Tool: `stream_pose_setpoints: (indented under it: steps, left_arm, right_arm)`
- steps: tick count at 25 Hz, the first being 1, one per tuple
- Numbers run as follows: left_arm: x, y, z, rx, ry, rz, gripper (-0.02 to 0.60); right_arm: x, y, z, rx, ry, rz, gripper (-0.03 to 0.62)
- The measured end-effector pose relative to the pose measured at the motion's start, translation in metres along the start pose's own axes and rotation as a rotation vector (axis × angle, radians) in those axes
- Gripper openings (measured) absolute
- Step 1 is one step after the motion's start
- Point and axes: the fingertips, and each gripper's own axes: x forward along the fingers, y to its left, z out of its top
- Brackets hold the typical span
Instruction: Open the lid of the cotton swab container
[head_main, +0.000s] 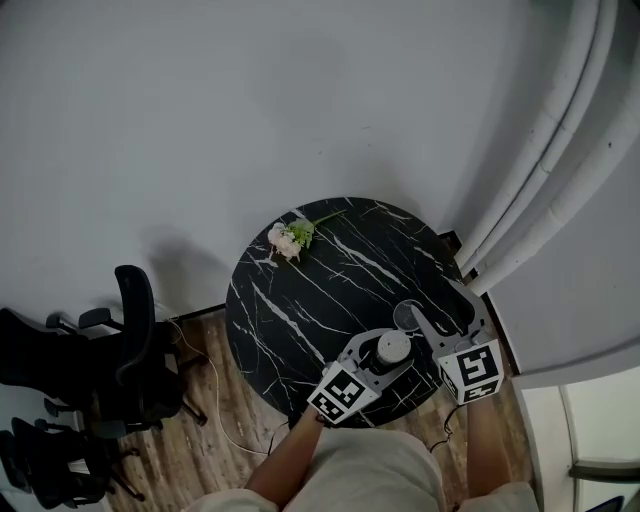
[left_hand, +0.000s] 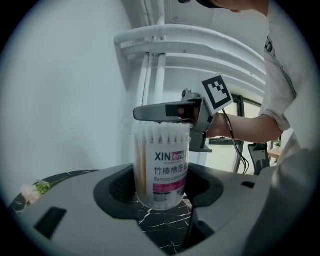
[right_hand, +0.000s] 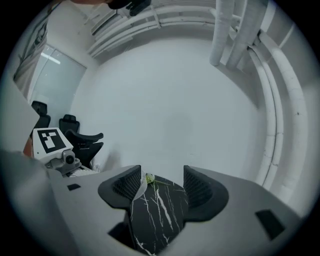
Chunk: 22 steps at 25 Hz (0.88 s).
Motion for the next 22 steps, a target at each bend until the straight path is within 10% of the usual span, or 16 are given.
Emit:
stream_pose_setpoints:
  steps: [11,22]
  left_arm:
    - [-0.003,-0.001,-0.006,0.006,0.013,0.007,0.264]
    - [-0.014,0.042,-0.018,-0.044,0.034,0.152,0.264]
  right_arm:
    - [0.007,0.010,-0.041,0.245,0.079,0.058,0.291]
    - [-0.036,0.035,-0.009,0.331,-0.096,0.134,0.291]
